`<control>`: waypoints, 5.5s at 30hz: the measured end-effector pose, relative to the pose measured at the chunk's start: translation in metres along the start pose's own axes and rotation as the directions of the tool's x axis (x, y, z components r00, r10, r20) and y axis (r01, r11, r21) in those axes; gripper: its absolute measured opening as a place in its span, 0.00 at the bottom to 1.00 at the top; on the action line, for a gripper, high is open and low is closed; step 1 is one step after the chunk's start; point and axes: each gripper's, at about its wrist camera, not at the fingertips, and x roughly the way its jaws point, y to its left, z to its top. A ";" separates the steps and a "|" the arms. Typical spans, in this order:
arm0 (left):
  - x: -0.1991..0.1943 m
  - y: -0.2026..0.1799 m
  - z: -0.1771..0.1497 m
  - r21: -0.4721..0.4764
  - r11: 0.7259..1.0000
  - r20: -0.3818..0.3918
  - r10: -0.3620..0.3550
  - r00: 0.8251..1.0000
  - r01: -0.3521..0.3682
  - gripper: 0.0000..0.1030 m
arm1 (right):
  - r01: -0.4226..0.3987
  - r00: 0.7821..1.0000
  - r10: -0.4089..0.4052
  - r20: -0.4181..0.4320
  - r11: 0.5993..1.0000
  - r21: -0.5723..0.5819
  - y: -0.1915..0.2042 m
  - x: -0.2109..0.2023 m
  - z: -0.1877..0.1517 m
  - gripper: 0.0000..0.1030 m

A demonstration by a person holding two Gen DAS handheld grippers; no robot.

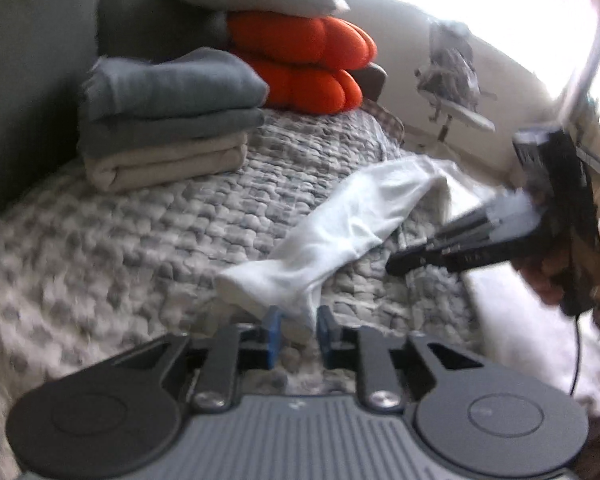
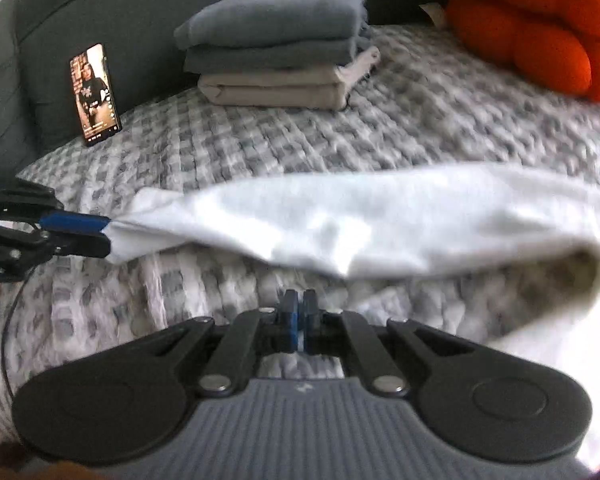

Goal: Fold clothes

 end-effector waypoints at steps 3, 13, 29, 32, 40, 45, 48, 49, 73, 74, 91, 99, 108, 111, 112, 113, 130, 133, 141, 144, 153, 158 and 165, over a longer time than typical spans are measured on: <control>-0.009 0.012 0.000 -0.110 0.994 0.023 -0.020 1.000 0.023 0.47 | -0.036 0.999 0.036 0.016 0.999 0.034 -0.001 -0.009 -0.002 0.10; 0.013 0.080 -0.003 -0.673 0.720 0.055 -0.176 0.983 0.167 0.56 | -0.065 0.996 0.061 0.068 0.996 0.066 0.000 -0.025 -0.007 0.15; 0.035 0.054 0.014 -0.655 0.755 0.038 0.076 0.996 -0.032 0.03 | -0.034 0.995 0.024 0.093 0.995 0.099 -0.010 -0.035 -0.013 0.15; 0.027 0.047 0.041 -0.537 0.838 0.115 0.190 0.975 -0.100 0.03 | -0.017 0.993 0.001 0.122 0.992 0.128 -0.018 -0.044 -0.013 0.15; 0.027 0.040 0.106 -0.376 0.907 0.289 0.308 0.907 -0.188 0.03 | 0.071 0.968 -0.128 0.214 0.964 0.255 -0.051 -0.066 -0.013 0.15; 0.030 0.033 0.116 -0.338 0.912 0.309 0.340 0.888 -0.232 0.03 | 0.104 0.939 -0.217 0.265 0.918 0.383 -0.085 -0.080 -0.017 0.16; 0.039 0.032 0.105 -0.307 0.901 0.278 0.392 0.877 -0.305 0.03 | 0.097 0.919 -0.253 0.301 0.888 0.450 -0.105 -0.082 -0.016 0.16; 0.043 0.033 0.100 -0.296 0.897 0.268 0.408 0.873 -0.328 0.04 | 0.094 0.912 -0.265 0.312 0.878 0.470 -0.111 -0.081 -0.015 0.16; 0.108 0.007 0.053 0.020 0.894 0.083 0.444 0.892 -0.447 0.18 | 0.003 0.982 -0.040 0.185 0.980 0.197 -0.004 0.032 0.037 0.19; 0.111 0.010 0.053 0.026 0.854 0.070 0.517 0.853 -0.519 0.18 | 0.011 0.982 -0.047 0.183 0.981 0.194 -0.003 0.029 0.037 0.19; 0.081 -0.040 0.083 -0.059 0.915 0.064 0.401 0.914 -0.398 0.36 | 0.195 0.947 -0.270 0.176 0.915 0.353 -0.047 -0.072 -0.012 0.39; 0.085 -0.093 0.085 0.005 0.946 0.041 0.324 0.945 -0.325 0.42 | 0.247 0.917 -0.348 0.193 0.877 0.412 -0.058 -0.121 -0.039 0.43; 0.094 -0.140 0.088 0.055 0.961 0.015 0.270 0.963 -0.271 0.53 | 0.257 0.894 -0.398 0.207 0.831 0.493 -0.069 -0.158 -0.070 0.45; 0.093 -0.157 0.091 0.058 0.969 0.018 0.240 0.971 -0.240 0.56 | 0.263 0.883 -0.420 0.211 0.813 0.519 -0.072 -0.170 -0.078 0.47; 0.094 -0.164 0.093 0.060 0.971 0.020 0.229 0.973 -0.229 0.58 | 0.264 0.879 -0.427 0.211 0.807 0.528 -0.072 -0.174 -0.081 0.47; 0.094 -0.172 0.095 0.060 0.974 0.022 0.218 0.976 -0.218 0.58 | 0.266 0.876 -0.434 0.212 0.801 0.537 -0.073 -0.178 -0.084 0.47; 0.138 -0.304 0.090 0.054 0.999 -0.026 -0.004 1.000 0.006 0.73 | 0.364 0.771 -0.615 0.168 0.640 0.677 -0.101 -0.237 -0.153 0.62; 0.146 -0.321 0.080 0.050 0.999 -0.001 -0.016 1.000 0.016 0.83 | 0.373 0.754 -0.636 0.163 0.619 0.691 -0.108 -0.249 -0.169 0.66; 0.167 -0.349 0.042 0.128 0.990 0.032 -0.056 0.998 0.051 0.90 | 0.397 0.712 -0.692 0.121 0.538 0.743 -0.127 -0.274 -0.210 0.70; 0.169 -0.354 0.033 0.161 0.986 0.033 -0.057 0.998 0.051 0.92 | 0.410 0.687 -0.718 0.114 0.512 0.755 -0.125 -0.282 -0.226 0.71; 0.173 -0.358 0.021 0.244 0.967 0.003 -0.075 0.997 0.072 0.94 | 0.391 0.632 -0.770 0.082 0.409 0.824 -0.118 -0.303 -0.273 0.73; 0.172 -0.359 0.019 0.250 0.962 -0.035 -0.102 0.994 0.107 0.94 | 0.386 0.598 -0.800 0.046 0.337 0.859 -0.121 -0.311 -0.297 0.73; 0.171 -0.363 0.016 0.258 0.957 -0.063 -0.119 0.991 0.131 0.94 | 0.406 0.542 -0.840 0.018 0.280 0.870 -0.133 -0.322 -0.320 0.73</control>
